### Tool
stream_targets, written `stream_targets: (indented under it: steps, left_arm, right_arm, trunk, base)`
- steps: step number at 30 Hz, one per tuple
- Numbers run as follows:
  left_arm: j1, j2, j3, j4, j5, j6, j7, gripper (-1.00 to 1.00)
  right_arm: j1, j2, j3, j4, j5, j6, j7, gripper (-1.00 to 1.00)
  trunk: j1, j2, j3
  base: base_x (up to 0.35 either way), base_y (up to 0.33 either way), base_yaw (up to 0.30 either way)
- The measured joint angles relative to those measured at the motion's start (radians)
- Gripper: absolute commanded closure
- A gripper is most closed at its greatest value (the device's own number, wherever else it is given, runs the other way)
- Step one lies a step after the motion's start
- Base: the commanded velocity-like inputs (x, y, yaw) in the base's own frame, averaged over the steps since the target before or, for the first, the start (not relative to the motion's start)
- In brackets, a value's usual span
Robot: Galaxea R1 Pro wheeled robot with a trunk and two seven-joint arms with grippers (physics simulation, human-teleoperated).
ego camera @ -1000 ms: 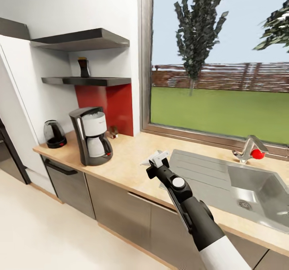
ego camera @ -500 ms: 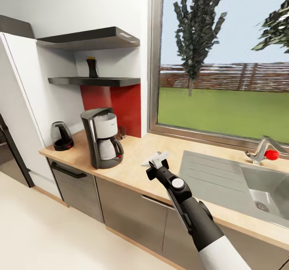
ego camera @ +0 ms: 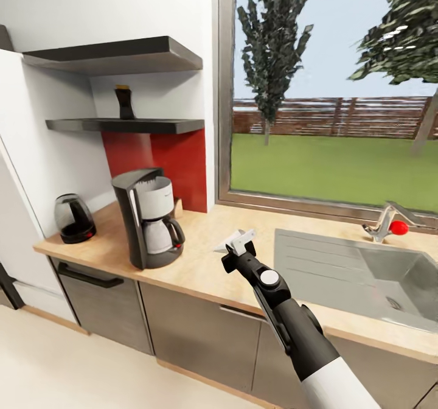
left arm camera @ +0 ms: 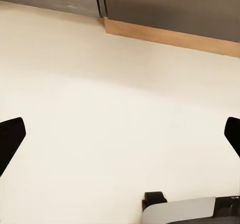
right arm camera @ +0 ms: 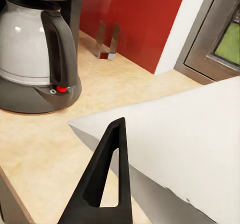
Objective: Set up a coffee station on the kitchen countertop: keep the coffee maker on the countertop, move the bottle of coffee from the kitchen shelf to the counter next to the coffee maker, place a paper coffee filter on top of the coffee maker, put the saucer next to the coffee maker with the coffee cup on the saucer, and place the electric kettle next to the coffee maker.
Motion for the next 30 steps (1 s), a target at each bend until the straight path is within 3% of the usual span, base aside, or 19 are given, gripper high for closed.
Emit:
stream_targets:
  steps: [16, 19, 22, 27, 29, 30]
  left_arm:
    - [0.002, 0.001, 0.0, 0.001, -0.004, 0.0, 0.002, -1.0]
    - [0.003, 0.001, -0.003, 0.012, -0.007, 0.004, 0.011, -1.0]
    - [0.009, 0.029, -0.001, 0.079, -0.007, 0.004, 0.02, -1.0]
    - [0.006, 0.027, -0.005, 0.099, -0.008, 0.008, 0.019, -1.0]
    - [0.005, 0.025, -0.006, 0.1, -0.007, 0.01, 0.019, -1.0]
    - [0.004, 0.024, -0.006, 0.101, -0.007, 0.011, 0.018, -1.0]
  right_arm:
    - [0.0, 0.0, 0.0, 0.0, 0.002, -0.002, -0.001, 1.0]
    - [0.0, 0.001, -0.002, -0.008, 0.001, 0.0, -0.001, 1.0]
    - [-0.001, 0.004, -0.008, -0.019, 0.001, 0.006, 0.002, 1.0]
    - [-0.002, -0.005, -0.01, -0.079, 0.007, 0.014, 0.006, 1.0]
    - [-0.002, -0.015, -0.011, -0.097, 0.024, 0.036, 0.008, 1.0]
    - [-0.005, -0.018, -0.011, -0.102, 0.051, 0.068, 0.016, 1.0]
  trunk:
    - [0.0, 0.0, 0.002]
    - [0.0, 0.0, 0.002]
    - [0.0, 0.0, 0.001]
    - [0.0, 0.0, 0.002]
    - [0.0, 0.0, 0.002]
    - [0.0, 0.0, 0.002]
  base:
    - [0.007, 0.315, -0.047]
    - [0.015, 0.064, 0.0]
    - [0.001, 0.004, 0.0]
    - [0.0, 0.0, 0.0]
    - [0.0, 0.0, 0.0]
    - [0.0, 0.0, 0.0]
